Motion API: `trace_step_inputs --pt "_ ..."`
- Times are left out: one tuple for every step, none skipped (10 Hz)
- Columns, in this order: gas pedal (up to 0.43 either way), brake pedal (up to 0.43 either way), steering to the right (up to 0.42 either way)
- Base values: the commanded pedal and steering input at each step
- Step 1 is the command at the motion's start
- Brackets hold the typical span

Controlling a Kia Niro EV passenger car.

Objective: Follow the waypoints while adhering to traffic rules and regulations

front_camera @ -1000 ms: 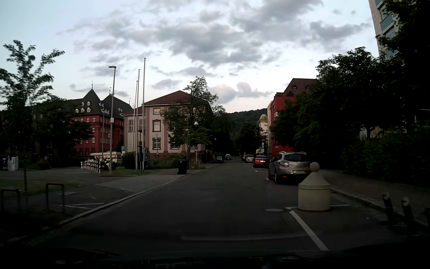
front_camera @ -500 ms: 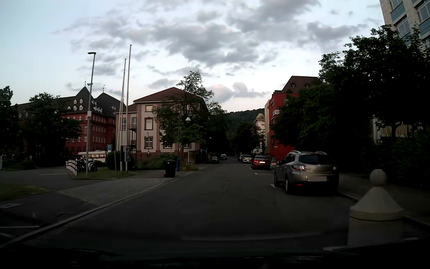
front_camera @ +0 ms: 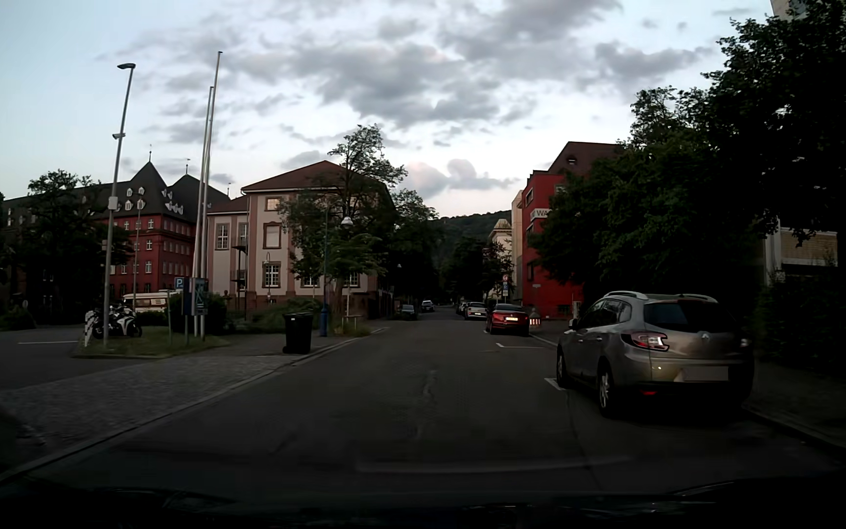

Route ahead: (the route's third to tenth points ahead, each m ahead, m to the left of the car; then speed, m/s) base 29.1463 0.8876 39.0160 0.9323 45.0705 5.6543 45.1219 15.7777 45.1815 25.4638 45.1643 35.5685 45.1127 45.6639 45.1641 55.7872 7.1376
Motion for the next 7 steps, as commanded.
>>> trace_step_inputs --pt "0.067 0.000 0.026" --pt "0.059 0.000 0.026" --pt "0.039 0.000 0.026" --pt "0.039 0.000 0.026" --pt "0.028 0.000 0.023" --pt "0.028 0.000 0.020" --pt "0.028 0.000 0.017"
